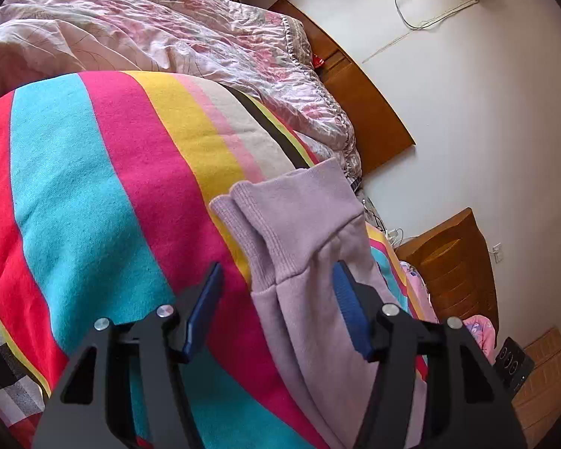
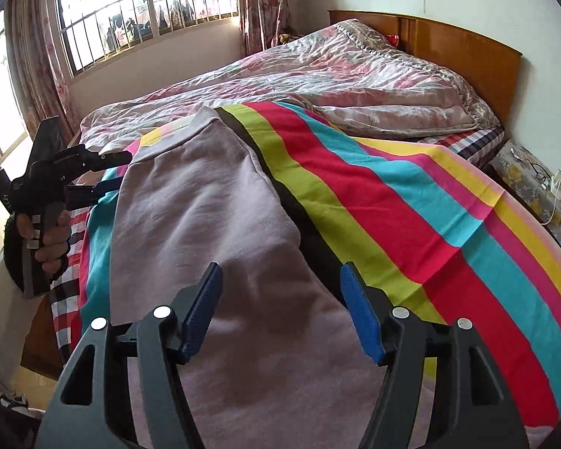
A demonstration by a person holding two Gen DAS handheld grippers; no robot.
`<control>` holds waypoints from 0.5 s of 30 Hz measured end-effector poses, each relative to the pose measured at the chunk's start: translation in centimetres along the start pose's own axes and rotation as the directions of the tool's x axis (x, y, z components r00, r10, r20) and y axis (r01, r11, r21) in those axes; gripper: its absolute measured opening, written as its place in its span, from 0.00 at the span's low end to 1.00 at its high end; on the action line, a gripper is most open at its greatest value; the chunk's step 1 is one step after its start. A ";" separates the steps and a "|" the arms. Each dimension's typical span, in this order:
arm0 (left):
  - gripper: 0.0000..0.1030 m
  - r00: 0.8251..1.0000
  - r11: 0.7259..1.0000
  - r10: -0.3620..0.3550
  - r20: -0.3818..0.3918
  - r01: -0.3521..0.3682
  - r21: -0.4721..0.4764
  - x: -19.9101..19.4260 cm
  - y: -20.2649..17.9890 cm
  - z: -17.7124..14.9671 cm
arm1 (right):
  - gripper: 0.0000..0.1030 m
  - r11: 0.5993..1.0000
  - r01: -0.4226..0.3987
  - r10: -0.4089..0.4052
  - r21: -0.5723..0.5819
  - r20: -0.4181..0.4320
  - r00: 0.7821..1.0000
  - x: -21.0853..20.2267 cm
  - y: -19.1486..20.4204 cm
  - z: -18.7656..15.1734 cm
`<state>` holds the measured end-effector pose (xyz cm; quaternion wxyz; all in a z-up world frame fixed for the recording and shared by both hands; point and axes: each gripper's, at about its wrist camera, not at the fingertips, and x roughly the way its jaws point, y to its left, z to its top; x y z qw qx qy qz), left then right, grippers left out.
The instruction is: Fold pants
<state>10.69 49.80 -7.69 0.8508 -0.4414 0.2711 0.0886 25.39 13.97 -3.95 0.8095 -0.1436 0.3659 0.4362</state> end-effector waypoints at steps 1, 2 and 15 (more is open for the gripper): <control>0.52 1.000 1.000 0.005 0.001 -0.005 0.003 0.4 0.0 0.3 | 0.62 1.000 -0.010 0.010 0.009 0.008 1.000 -0.1 0.3 -0.2; 0.50 1.000 1.000 0.011 0.000 -0.011 0.004 0.9 -0.1 0.6 | 0.62 0.999 -0.025 0.025 0.020 0.017 1.000 -0.2 0.7 -0.3; 0.09 0.991 0.988 0.093 0.091 -0.103 0.112 -4.7 -2.0 1.0 | 0.66 0.987 -0.152 0.150 -0.053 -0.040 0.988 -2.7 6.4 -5.0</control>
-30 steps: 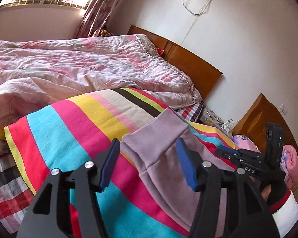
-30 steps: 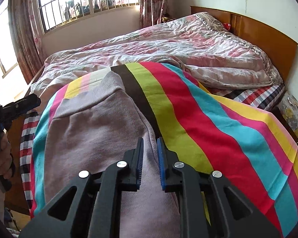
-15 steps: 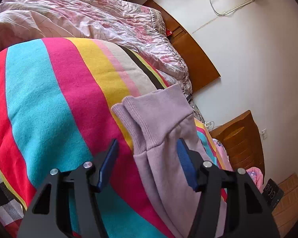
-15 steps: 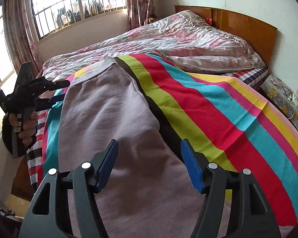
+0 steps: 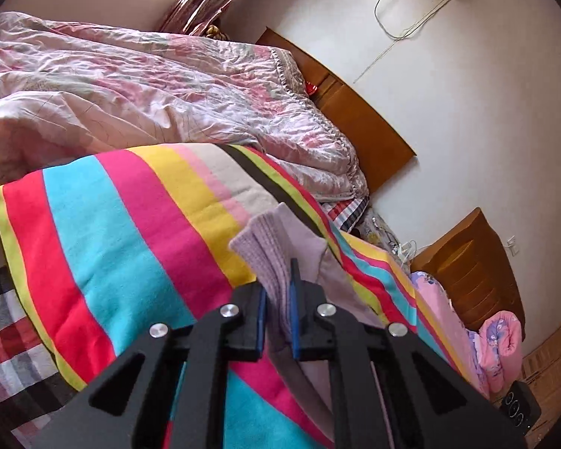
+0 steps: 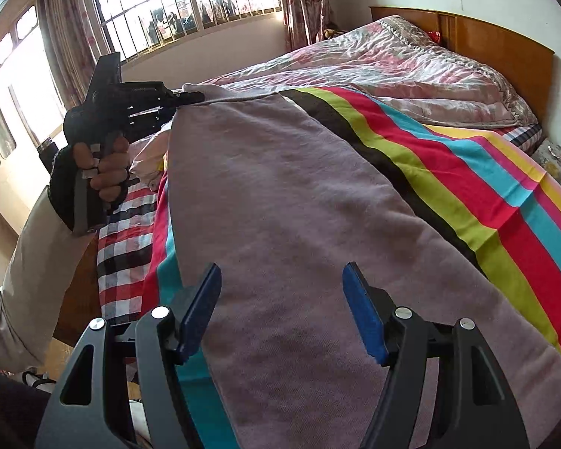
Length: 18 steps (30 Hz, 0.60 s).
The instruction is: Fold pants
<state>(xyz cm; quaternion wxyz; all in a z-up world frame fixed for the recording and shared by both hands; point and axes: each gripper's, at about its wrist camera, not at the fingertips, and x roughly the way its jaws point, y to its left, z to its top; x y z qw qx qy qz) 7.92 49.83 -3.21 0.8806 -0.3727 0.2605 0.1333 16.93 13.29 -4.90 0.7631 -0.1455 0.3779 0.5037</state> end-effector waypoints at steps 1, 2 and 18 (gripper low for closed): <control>0.09 0.999 1.000 0.026 -0.037 -0.026 0.005 1.2 0.9 -0.4 | 0.66 1.000 0.002 -0.002 0.008 -0.012 1.000 0.4 -0.3 -0.4; 0.10 0.997 0.999 0.037 -0.074 -0.037 0.006 2.5 1.9 -1.0 | 0.66 1.000 0.003 -0.003 0.027 -0.026 1.000 0.9 -0.7 -0.7; 0.72 0.879 0.892 0.445 0.170 -0.452 0.000 -2.3 -2.0 -2.4 | 0.76 0.945 0.249 -0.251 0.212 -0.018 0.968 -2.5 -9.1 -0.1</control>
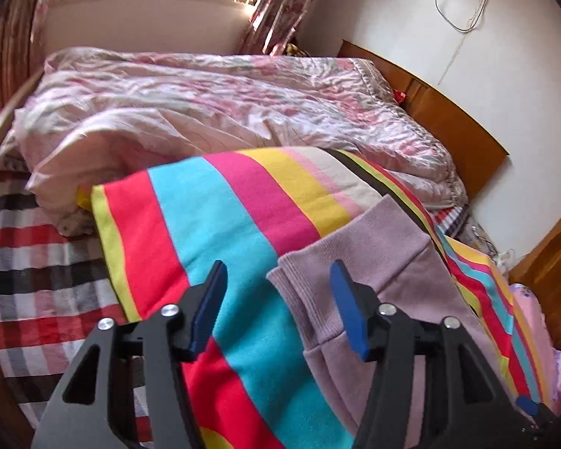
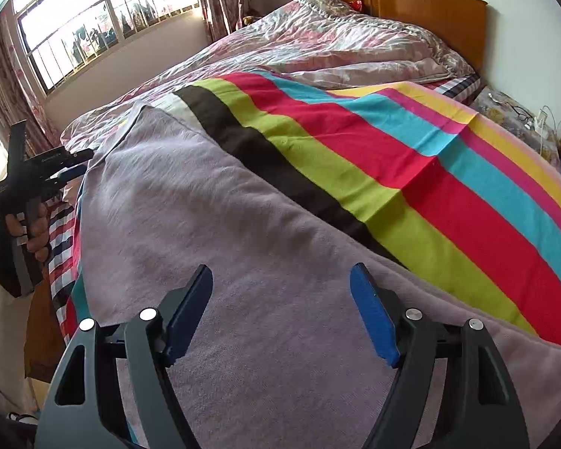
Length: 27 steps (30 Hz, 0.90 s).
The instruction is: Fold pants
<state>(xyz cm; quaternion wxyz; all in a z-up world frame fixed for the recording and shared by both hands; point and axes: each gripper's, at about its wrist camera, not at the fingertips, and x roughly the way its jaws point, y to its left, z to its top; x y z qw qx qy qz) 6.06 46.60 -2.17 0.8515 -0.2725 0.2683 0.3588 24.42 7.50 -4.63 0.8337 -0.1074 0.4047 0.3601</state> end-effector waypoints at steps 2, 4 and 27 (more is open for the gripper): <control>0.83 0.992 0.993 -0.095 0.084 0.089 0.076 -4.0 -3.4 -0.3 | 0.83 0.997 0.073 -0.073 -0.001 0.037 0.997 -2.7 -1.5 -0.6; 0.96 0.961 0.942 -0.272 0.047 0.256 0.217 -6.4 -8.6 -1.5 | 0.84 0.989 0.145 -0.146 0.022 0.042 0.988 -5.0 -3.7 -2.0; 0.99 0.688 0.153 -0.323 -0.650 0.716 0.681 -9.9 -46.7 -36.0 | 0.86 0.753 0.544 -0.516 0.370 -0.179 0.837 -24.0 -21.0 -29.3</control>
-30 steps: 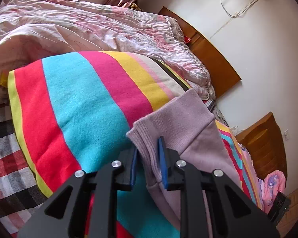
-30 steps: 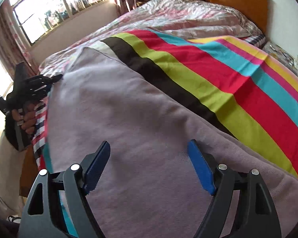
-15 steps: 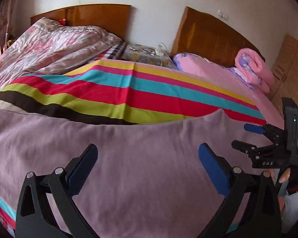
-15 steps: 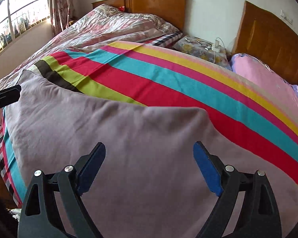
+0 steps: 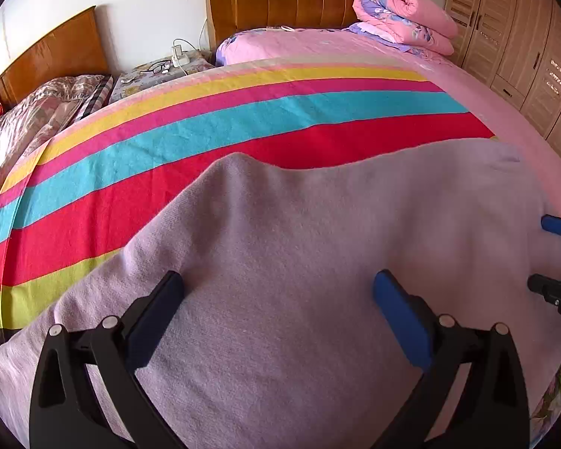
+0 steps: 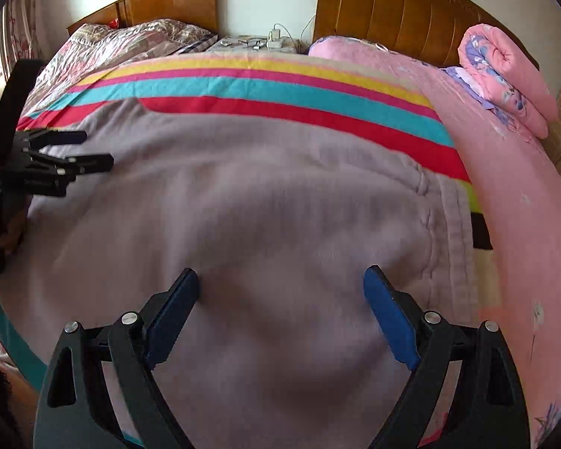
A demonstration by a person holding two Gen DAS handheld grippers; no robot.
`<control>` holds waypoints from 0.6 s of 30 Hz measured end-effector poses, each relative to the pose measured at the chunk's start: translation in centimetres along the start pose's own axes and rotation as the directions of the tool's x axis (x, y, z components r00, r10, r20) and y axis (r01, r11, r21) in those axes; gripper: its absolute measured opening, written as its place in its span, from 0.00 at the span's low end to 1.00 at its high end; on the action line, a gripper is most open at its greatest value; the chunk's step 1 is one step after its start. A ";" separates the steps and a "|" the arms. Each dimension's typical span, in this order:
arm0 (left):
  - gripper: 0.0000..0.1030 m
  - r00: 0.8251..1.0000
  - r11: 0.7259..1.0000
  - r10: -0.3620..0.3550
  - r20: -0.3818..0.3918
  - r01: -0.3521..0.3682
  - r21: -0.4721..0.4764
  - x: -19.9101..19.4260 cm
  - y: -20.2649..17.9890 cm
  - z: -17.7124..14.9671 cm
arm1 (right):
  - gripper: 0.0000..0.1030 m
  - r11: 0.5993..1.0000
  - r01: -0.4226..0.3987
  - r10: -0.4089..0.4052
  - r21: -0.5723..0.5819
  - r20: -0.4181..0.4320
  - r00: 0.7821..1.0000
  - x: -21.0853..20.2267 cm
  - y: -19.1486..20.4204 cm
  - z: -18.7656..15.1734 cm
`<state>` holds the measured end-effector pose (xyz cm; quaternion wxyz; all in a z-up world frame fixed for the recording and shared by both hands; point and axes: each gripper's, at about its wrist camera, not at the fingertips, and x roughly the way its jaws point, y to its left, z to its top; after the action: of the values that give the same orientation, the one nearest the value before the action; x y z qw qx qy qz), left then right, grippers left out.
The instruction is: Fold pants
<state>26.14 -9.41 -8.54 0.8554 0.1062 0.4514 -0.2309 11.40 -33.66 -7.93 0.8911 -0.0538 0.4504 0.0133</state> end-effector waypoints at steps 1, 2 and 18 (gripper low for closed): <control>0.99 1.000 1.000 0.008 0.000 -0.008 0.003 0.2 -0.2 0.1 | 0.86 1.000 -0.012 0.012 -0.014 0.019 1.000 -0.3 -0.1 -0.7; 0.99 1.000 1.000 0.015 0.001 -0.015 0.006 0.2 -0.2 0.1 | 0.86 1.000 -0.022 0.023 -0.016 0.023 0.999 -0.6 -0.2 -1.1; 0.99 1.000 1.000 0.029 0.012 -0.029 -0.009 0.2 -0.5 0.2 | 0.87 0.988 -0.025 0.007 0.150 0.119 0.993 -3.6 3.3 -3.2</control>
<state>26.10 -9.98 -8.55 0.8619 0.1074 0.4455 -0.2171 6.47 -30.64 -7.14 0.9176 0.0184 0.3969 -0.0104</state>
